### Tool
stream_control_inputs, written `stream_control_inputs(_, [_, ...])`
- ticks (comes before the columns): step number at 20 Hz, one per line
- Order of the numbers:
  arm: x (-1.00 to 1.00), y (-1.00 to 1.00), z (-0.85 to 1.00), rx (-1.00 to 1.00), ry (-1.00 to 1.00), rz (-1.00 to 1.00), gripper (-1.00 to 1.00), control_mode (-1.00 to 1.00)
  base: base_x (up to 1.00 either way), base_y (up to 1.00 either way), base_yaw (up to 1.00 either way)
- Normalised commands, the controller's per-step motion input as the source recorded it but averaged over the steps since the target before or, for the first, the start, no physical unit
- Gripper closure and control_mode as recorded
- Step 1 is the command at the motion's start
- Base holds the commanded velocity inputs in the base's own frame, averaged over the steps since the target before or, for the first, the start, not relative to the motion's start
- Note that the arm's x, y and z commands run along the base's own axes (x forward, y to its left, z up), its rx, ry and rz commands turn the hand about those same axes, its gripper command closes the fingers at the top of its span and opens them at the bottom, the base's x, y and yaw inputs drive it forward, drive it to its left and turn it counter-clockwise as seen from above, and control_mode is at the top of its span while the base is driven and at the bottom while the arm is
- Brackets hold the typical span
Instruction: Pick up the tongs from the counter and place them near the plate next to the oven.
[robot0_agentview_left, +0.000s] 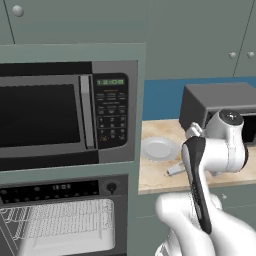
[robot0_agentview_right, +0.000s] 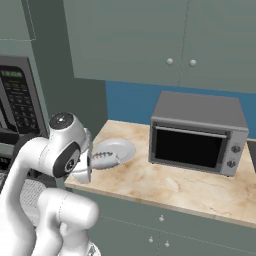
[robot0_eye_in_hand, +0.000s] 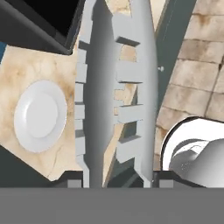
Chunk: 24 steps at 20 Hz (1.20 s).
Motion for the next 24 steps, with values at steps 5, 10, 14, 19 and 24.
stream_control_inputs(5, [0.05,-0.03,-0.63,0.09,0.12,-0.16,1.00,-1.00,0.00,0.00,0.00])
stream_control_inputs(10, [0.14,0.02,-0.57,0.00,0.13,-0.32,1.00,-1.00,0.00,0.00,0.00])
stream_control_inputs(14, [0.42,0.03,-0.30,0.00,0.07,-0.28,1.00,-1.00,0.00,0.00,0.00])
stream_control_inputs(19, [0.52,-0.05,-0.36,0.05,0.08,-0.04,1.00,-1.00,0.00,0.00,0.00])
stream_control_inputs(24, [0.61,-0.08,-0.46,0.08,0.08,0.00,1.00,-1.00,0.00,0.00,0.00])
